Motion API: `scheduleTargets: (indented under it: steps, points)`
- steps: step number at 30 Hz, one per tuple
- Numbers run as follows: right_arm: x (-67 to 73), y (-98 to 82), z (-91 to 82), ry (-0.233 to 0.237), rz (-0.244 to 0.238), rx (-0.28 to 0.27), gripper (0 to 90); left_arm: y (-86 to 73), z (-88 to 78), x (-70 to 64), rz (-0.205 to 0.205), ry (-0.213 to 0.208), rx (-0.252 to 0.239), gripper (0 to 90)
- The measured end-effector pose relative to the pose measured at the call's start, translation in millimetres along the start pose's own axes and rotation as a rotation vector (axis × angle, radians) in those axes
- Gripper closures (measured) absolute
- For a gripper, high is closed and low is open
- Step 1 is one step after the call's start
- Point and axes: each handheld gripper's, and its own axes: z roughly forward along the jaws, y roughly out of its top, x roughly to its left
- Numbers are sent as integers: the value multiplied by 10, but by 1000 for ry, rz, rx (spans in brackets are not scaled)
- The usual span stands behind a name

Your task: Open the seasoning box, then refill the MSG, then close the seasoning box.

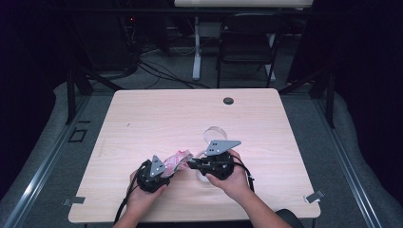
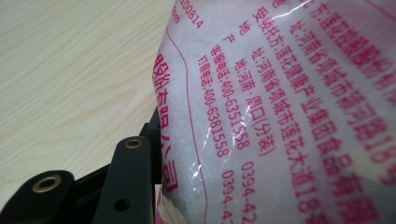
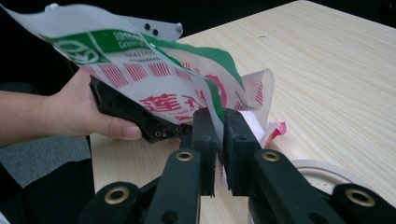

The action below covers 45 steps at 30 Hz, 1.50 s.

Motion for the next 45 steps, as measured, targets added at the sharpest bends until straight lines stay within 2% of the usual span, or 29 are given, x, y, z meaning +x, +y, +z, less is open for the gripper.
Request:
scheduleTargets:
  steps: [7, 15, 21, 26, 30, 33, 37, 40, 41, 42, 45]
  points:
    - [-3, -3, -36, -12, 7, -22, 794, 39, -63, 39, 27, 54, -9, 584]
    - [-6, -26, -99, -27, 9, -42, 738, 91, -95, 80, 38, 83, -23, 585]
    - [-8, -47, -143, -41, 6, -40, 665, 158, -108, 78, 76, 101, -21, 587]
    - [6, -62, -191, -92, -1, -58, 547, 232, -118, 103, 87, 102, -26, 588]
    - [20, -58, -231, -110, -10, -60, 542, 293, -140, 140, 97, 112, -40, 589]
    - [17, -40, -275, -120, -7, -64, 541, 340, -155, 169, 94, 122, -49, 589]
    - [9, -19, -311, -114, 5, -69, 540, 401, -167, 197, 112, 143, -59, 589]
    - [-5, 56, -359, -137, -3, -61, 533, 469, -163, 225, 126, 146, -67, 589]
    - [-11, 88, -376, -145, -16, -54, 527, 511, -162, 240, 147, 153, -67, 589]
    - [-15, 112, -390, -157, -24, -54, 519, 534, -157, 245, 151, 155, -71, 590]
    - [-46, 199, -443, -182, -29, -75, 490, 618, -142, 263, 172, 165, -79, 590]
